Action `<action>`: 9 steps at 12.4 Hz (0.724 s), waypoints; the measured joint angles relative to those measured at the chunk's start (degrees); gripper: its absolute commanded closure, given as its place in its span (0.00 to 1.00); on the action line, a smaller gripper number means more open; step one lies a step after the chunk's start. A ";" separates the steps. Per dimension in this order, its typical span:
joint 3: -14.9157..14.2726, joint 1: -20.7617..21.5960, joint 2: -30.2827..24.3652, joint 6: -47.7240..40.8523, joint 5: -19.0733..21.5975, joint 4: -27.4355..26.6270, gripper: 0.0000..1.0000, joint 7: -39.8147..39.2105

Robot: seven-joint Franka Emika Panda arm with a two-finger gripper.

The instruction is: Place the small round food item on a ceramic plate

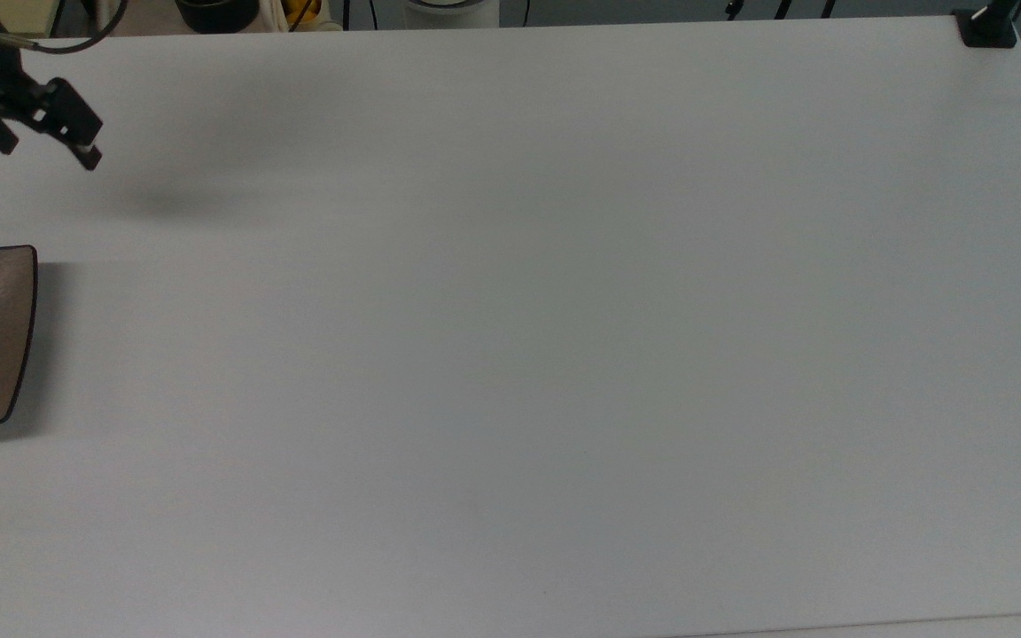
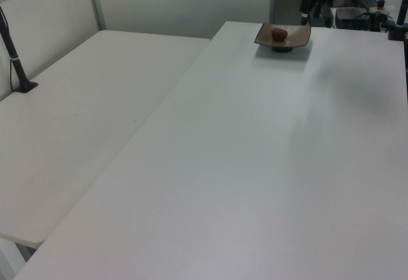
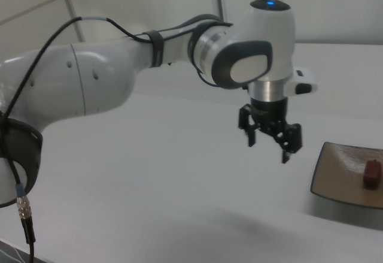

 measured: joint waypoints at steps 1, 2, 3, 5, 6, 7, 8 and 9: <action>0.74 0.89 -1.30 -5.08 -2.55 -0.25 0.00 0.57; 1.69 1.79 -2.70 -8.39 -3.62 -0.65 0.00 3.06; 3.03 2.63 -4.64 -10.08 -3.86 -1.51 0.00 6.37; 4.33 4.76 -10.09 -10.50 -3.89 -5.53 0.00 9.12; 4.59 6.16 -14.16 -10.46 -3.89 -8.65 0.00 9.69; 4.73 8.02 -18.04 -10.36 -3.88 -11.68 0.00 10.19; 4.77 10.55 -20.98 -9.55 -3.90 -14.28 0.00 12.47; 4.81 13.03 -22.79 -6.93 -3.99 -16.53 0.00 15.30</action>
